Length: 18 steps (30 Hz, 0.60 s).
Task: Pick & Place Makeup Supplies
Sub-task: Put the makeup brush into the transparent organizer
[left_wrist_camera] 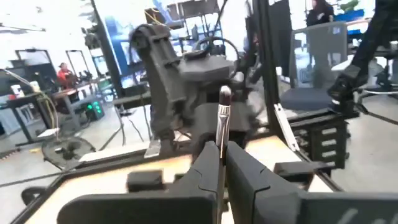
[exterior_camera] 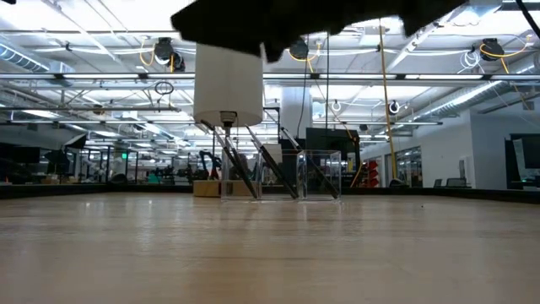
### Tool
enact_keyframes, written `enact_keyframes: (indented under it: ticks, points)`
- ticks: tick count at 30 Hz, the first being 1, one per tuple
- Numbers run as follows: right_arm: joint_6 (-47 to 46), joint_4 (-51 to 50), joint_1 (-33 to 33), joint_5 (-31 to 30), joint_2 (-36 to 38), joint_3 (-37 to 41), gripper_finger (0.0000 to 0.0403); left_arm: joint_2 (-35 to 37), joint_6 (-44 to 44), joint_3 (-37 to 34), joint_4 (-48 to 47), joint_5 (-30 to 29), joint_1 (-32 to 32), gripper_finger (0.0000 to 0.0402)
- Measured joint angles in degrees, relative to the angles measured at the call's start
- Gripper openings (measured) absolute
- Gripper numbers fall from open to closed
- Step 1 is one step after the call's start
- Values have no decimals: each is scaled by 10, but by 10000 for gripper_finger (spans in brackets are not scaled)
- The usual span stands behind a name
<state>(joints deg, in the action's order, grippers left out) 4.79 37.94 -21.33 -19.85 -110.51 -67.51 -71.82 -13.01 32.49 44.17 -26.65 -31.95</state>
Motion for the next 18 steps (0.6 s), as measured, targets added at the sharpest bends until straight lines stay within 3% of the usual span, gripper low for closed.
enact_keyframes:
  ticks: [4, 9, 12, 18]
  points:
    - [-21, -67, -20, -54, 38, 5, 167, 12, 2, 1, 5, -3, 36, 9]
    - [-86, -105, -52, -38, 65, 58, 202, 15, -12, 0, -7, -28, 96, 1]
    - [-113, -88, -79, -28, 79, 113, 205, 15, -6, 0, -10, -38, 144, 2]
    - [-99, 66, -98, -77, 81, 222, 190, 14, 49, 0, -42, 28, 233, 2]
